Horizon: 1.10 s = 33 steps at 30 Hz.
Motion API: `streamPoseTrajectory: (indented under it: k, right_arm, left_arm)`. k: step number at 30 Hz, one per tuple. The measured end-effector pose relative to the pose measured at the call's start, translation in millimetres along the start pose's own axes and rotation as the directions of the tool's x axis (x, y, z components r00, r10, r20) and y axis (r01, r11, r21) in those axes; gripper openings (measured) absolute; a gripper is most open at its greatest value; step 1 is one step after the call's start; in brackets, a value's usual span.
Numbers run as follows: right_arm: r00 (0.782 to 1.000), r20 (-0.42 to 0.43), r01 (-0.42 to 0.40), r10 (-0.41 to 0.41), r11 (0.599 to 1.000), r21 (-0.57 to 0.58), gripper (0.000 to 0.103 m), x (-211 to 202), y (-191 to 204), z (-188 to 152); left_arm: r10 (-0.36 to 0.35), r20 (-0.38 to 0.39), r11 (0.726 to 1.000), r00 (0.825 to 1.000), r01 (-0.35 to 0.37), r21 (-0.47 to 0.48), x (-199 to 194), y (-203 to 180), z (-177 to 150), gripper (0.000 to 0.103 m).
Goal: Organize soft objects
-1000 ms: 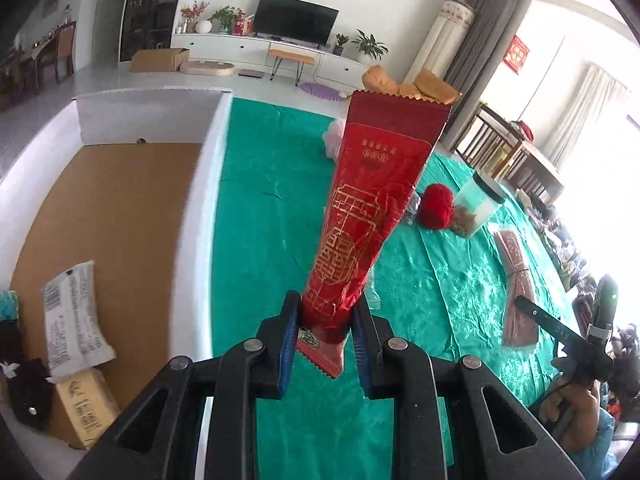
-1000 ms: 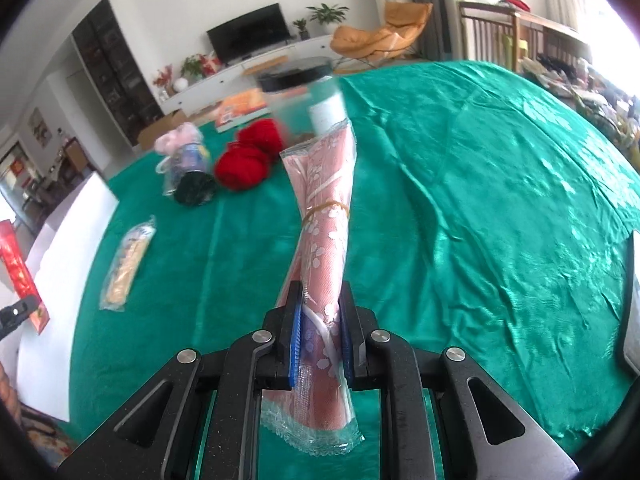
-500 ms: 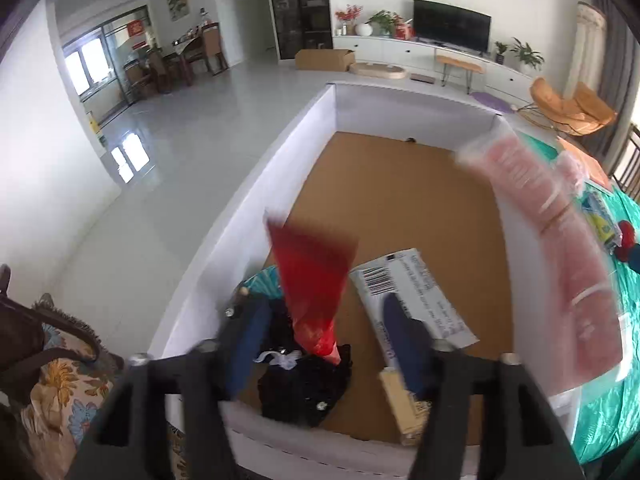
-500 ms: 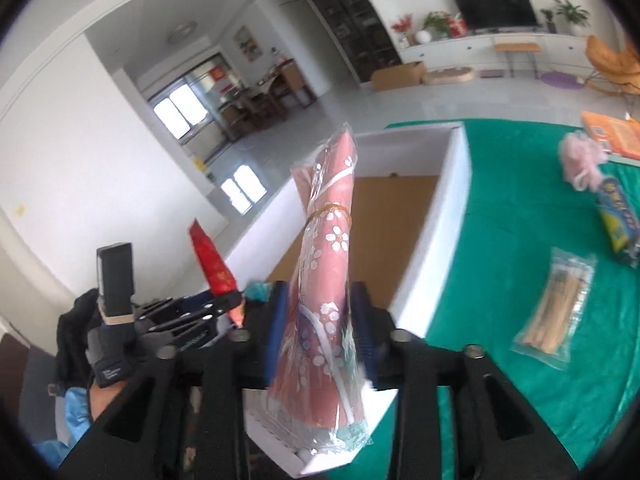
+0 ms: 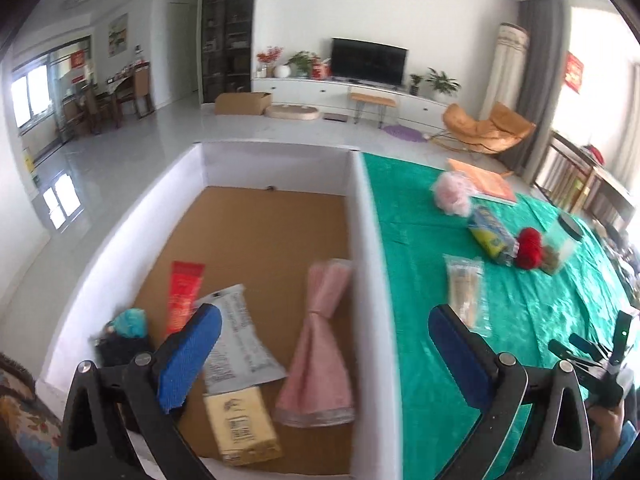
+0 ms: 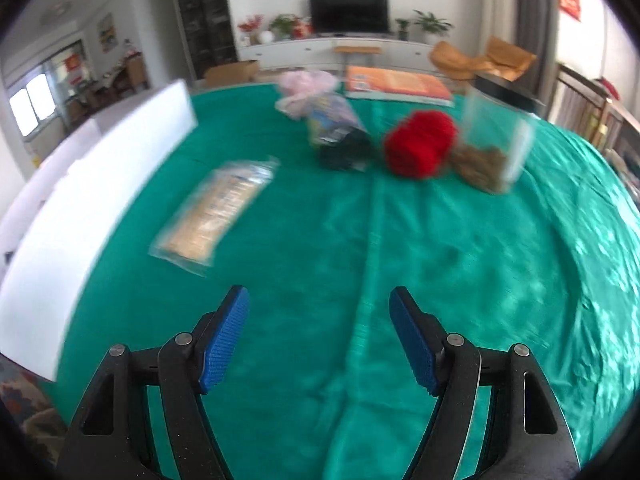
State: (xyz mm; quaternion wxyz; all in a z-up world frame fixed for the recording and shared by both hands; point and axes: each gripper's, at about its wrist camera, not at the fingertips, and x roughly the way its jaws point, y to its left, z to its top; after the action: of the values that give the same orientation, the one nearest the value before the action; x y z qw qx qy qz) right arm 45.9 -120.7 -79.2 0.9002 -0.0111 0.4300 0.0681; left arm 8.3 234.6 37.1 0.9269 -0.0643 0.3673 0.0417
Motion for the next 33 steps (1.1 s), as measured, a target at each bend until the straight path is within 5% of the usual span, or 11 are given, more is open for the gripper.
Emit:
streamPoseTrajectory:
  k: [7,12,23,33]
  right_arm:
    - [0.997,-0.024,0.076,-0.073,0.988,0.133,0.076,-6,-54,0]
    - [0.993,-0.076,0.097,-0.088,0.987,0.124,0.076,7,-48,-2]
    - [0.987,-0.092,0.141,-0.133,0.986,0.094,0.077,15,-44,-9]
    - [0.988,-0.061,0.148,-0.142,0.983,0.111,0.087,18,-47,-12]
  left_arm:
    - [-0.186,-0.116,0.950,0.976,0.209,0.232,23,-148,-25,0.103]
    - [-0.184,-0.209,0.909,0.960,0.247,0.335,53,-197,-65,0.103]
    - [-0.099,-0.264,0.949,0.959,0.171,0.264,113,-165,-89,0.103]
    - [-0.098,-0.261,0.950,0.960,0.169,0.263,129,-158,-101,0.103]
